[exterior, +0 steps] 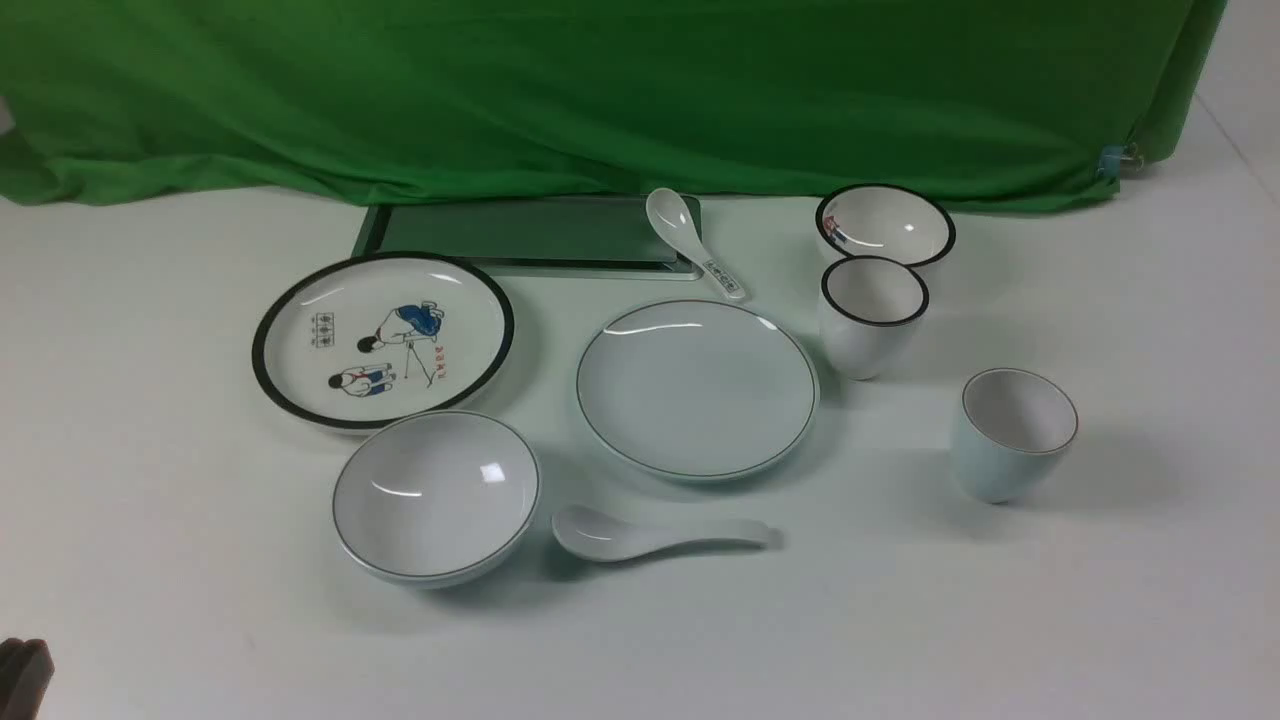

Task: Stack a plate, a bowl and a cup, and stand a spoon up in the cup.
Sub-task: Use the left arm to grab a blue rice bowl

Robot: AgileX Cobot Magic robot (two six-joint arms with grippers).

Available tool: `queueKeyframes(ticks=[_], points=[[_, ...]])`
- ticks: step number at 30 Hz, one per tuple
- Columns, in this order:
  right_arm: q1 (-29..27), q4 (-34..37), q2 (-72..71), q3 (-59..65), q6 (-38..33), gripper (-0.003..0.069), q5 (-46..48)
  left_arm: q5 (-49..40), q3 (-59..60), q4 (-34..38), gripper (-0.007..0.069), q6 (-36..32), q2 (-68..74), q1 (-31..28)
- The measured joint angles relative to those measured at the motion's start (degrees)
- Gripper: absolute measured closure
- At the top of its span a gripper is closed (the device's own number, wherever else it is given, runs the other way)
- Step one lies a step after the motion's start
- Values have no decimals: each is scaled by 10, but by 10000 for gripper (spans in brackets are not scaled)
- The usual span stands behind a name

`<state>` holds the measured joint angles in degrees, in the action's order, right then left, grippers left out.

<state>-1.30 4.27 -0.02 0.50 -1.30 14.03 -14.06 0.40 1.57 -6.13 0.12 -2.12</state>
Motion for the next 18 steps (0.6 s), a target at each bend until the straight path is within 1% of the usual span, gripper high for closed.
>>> queueKeyframes(ticks=[11,18], points=[[0,0,0,0,0,493,0,0,0,0,653,0,0,0],[0,0,0,0,0,481,0,0,0,-16,653,0,0,0]])
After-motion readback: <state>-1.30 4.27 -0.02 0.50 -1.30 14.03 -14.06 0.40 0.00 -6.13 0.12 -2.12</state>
